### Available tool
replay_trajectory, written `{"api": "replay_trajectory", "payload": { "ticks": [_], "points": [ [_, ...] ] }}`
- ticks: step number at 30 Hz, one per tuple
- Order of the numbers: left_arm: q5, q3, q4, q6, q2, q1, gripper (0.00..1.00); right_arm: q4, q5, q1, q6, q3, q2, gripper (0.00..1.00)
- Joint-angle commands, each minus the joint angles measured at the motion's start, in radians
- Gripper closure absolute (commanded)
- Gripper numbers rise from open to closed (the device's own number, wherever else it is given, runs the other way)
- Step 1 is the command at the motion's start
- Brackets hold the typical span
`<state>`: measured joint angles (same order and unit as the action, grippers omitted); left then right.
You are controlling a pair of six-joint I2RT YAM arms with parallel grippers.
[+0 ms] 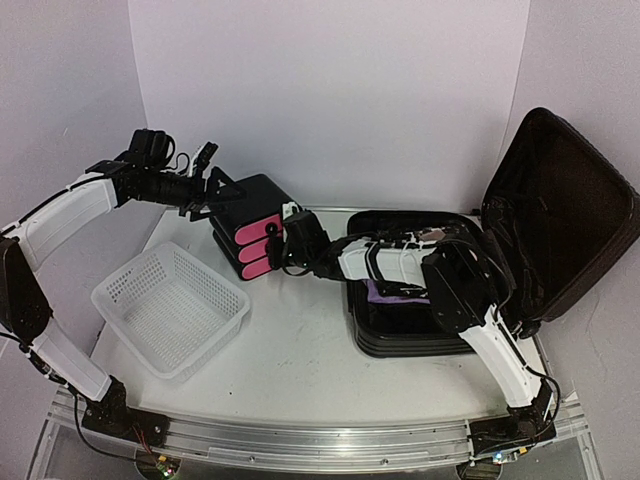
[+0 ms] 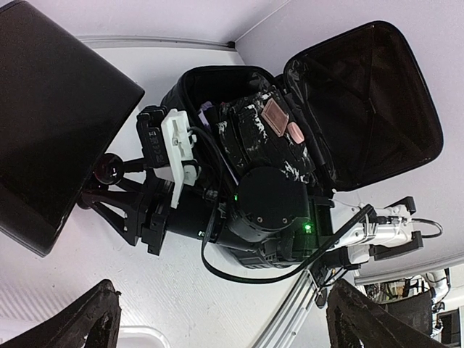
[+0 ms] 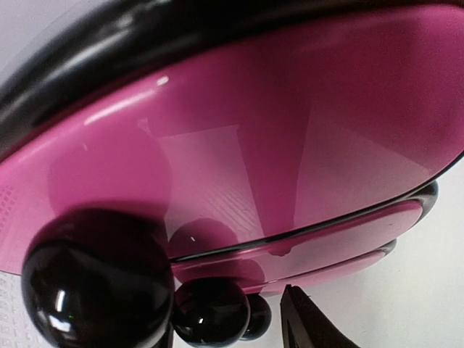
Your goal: Open, take out, and arrange the luggage
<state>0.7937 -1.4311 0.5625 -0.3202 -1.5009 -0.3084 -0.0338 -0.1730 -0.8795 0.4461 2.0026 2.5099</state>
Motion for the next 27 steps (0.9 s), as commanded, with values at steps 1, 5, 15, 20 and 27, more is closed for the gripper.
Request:
{"api": "replay_trajectory", "payload": {
  "ticks": [1,5,15,20,27],
  "points": [
    [0.021,0.000,-0.048,-0.004,0.045,0.008,0.00,-0.050,-0.026,0.002,0.008,0.035,-0.001,0.54],
    [0.016,0.002,-0.049,-0.002,0.043,0.009,0.01,-0.055,-0.012,0.002,0.012,0.002,-0.030,0.66],
    [0.023,0.003,-0.049,-0.006,0.041,0.009,0.01,-0.066,0.012,-0.009,0.037,-0.220,-0.202,0.79],
    [0.015,0.006,-0.053,-0.003,0.045,0.009,0.00,-0.074,0.004,-0.026,0.035,-0.350,-0.299,0.79],
    [0.020,0.008,-0.055,-0.006,0.042,0.009,0.00,-0.095,-0.012,-0.034,0.036,-0.451,-0.360,0.76]
  ]
}}
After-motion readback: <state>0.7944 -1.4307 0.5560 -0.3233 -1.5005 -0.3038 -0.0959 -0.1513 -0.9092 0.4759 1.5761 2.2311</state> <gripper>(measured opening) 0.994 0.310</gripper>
